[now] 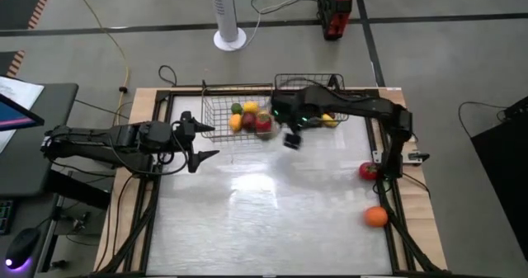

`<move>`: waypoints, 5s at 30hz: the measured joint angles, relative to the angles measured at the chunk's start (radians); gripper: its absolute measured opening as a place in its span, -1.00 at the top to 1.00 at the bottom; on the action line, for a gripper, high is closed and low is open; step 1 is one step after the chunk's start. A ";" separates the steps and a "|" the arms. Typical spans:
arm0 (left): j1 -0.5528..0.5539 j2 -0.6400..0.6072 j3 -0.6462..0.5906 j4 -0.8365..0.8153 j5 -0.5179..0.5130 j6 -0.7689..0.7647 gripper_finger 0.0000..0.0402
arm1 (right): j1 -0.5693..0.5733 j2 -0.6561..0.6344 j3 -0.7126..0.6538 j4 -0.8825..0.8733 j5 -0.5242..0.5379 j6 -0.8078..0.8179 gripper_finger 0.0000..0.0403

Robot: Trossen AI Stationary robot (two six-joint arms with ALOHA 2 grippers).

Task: Sort produce into baskets
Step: Put the tomato into the left wire basket

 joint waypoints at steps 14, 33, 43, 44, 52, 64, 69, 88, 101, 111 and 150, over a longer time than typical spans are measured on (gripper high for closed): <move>0.000 0.000 0.000 -0.017 0.013 -0.058 -0.82 | 0.321 -0.374 -0.621 -0.213 -0.111 0.605 -0.89; 0.000 0.000 0.000 -0.046 0.014 -0.065 -0.82 | 0.255 -0.146 -0.885 -0.187 -0.191 0.427 -0.90; 0.000 0.000 0.000 -0.067 0.001 -0.065 -0.82 | 0.196 0.062 -0.885 -0.167 -0.208 0.194 -0.84; 0.000 0.000 0.000 -0.068 0.001 -0.065 -0.82 | 0.194 0.069 -0.885 -0.163 -0.204 0.183 -0.81; 0.000 0.000 0.000 -0.089 0.001 -0.065 -0.82 | 0.192 0.070 -0.926 -0.109 -0.204 0.153 -0.34; 0.000 0.000 0.000 -0.089 -0.004 -0.067 -0.82 | 0.267 -0.148 -0.566 -0.142 -0.182 0.287 -0.23; 0.000 0.000 0.000 -0.088 -0.005 -0.067 -0.82 | 0.288 -0.267 -0.404 0.078 -0.068 0.343 -0.12; 0.000 0.000 0.000 -0.099 -0.042 -0.071 -0.82 | 0.042 -0.158 -0.321 1.038 0.184 -0.233 0.07; -0.475 0.111 -0.260 -0.011 0.237 -0.465 -0.82 | 0.133 -0.210 -0.430 0.613 0.150 0.062 -0.24; -0.999 0.435 -0.082 0.074 0.111 -0.648 -0.57 | -0.001 -0.337 -0.665 0.869 0.085 0.106 -0.24; -1.100 0.868 0.310 -0.636 0.301 -0.717 -0.79 | 0.027 -0.340 -0.717 1.216 0.025 0.127 -0.24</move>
